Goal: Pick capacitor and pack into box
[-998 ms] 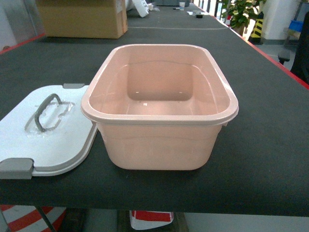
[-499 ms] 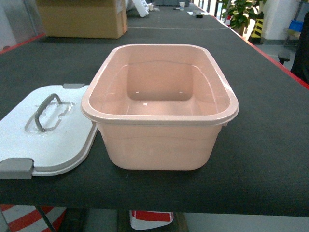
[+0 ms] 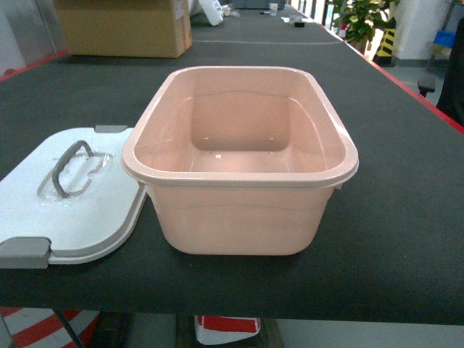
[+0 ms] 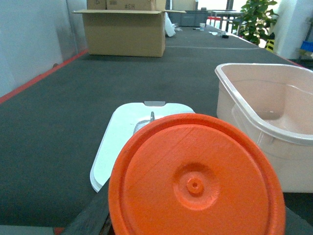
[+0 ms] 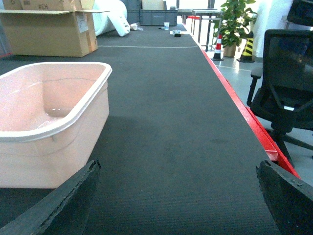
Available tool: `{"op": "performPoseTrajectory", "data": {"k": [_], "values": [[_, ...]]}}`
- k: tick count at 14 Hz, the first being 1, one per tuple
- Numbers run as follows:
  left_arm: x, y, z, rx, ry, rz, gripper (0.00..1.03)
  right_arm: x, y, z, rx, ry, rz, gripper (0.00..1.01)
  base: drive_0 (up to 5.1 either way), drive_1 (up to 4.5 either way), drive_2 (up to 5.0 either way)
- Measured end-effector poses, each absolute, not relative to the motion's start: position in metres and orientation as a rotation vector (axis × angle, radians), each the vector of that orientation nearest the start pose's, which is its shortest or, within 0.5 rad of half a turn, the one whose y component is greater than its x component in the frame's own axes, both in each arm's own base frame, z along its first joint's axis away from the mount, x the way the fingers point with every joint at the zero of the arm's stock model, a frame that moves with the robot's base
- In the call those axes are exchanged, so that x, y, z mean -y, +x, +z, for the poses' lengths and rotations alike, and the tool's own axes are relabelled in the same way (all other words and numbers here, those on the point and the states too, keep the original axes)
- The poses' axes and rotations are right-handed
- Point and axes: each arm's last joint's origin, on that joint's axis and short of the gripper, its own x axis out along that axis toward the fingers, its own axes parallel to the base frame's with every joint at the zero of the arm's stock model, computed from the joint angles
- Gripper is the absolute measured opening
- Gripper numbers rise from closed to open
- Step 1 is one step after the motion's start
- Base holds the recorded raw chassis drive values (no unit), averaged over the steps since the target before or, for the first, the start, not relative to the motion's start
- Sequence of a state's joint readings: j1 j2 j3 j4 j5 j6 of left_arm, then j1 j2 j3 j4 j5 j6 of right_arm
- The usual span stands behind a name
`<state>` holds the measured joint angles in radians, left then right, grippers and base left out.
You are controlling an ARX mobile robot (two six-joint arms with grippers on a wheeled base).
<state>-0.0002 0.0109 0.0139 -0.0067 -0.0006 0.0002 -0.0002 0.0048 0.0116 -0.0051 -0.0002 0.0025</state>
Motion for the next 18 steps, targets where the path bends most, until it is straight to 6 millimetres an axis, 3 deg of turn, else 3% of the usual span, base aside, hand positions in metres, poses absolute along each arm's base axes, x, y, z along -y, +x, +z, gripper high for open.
{"op": "performPoseTrajectory", "data": {"k": [6,7,9,11,12,14,15,18], "values": [[0.000,0.098,0.165,-0.028,0.007,0.020,0.44,0.000,0.097,0.167,0.001,0.003,0.000,0.98,0.0,0.00,0.0],[0.004,0.099,0.162,-0.110,0.042,0.112,0.44,0.000,0.097,0.167,0.001,0.003,-0.002,0.98,0.0,0.00,0.0],[0.002,0.101,0.165,-0.108,0.066,0.248,0.44,0.000,0.097,0.167,0.001,0.002,-0.001,0.98,0.0,0.00,0.0],[0.005,0.114,0.168,-0.085,0.078,0.226,0.44,0.000,0.097,0.167,0.002,0.002,0.000,0.98,0.0,0.00,0.0],[0.004,0.129,0.174,-0.070,0.078,0.202,0.44,0.000,0.097,0.167,0.001,0.002,0.000,0.98,0.0,0.00,0.0],[0.012,0.179,0.219,0.035,0.060,0.146,0.44,0.000,0.097,0.167,0.002,0.002,0.000,0.98,0.0,0.00,0.0],[0.027,0.211,0.239,0.005,0.058,0.078,0.44,0.000,0.097,0.167,0.002,0.003,0.000,0.98,0.0,0.00,0.0],[0.112,0.298,0.269,-0.031,0.072,-0.120,0.44,0.000,0.097,0.167,0.002,0.002,0.000,0.98,0.0,0.00,0.0]]}}
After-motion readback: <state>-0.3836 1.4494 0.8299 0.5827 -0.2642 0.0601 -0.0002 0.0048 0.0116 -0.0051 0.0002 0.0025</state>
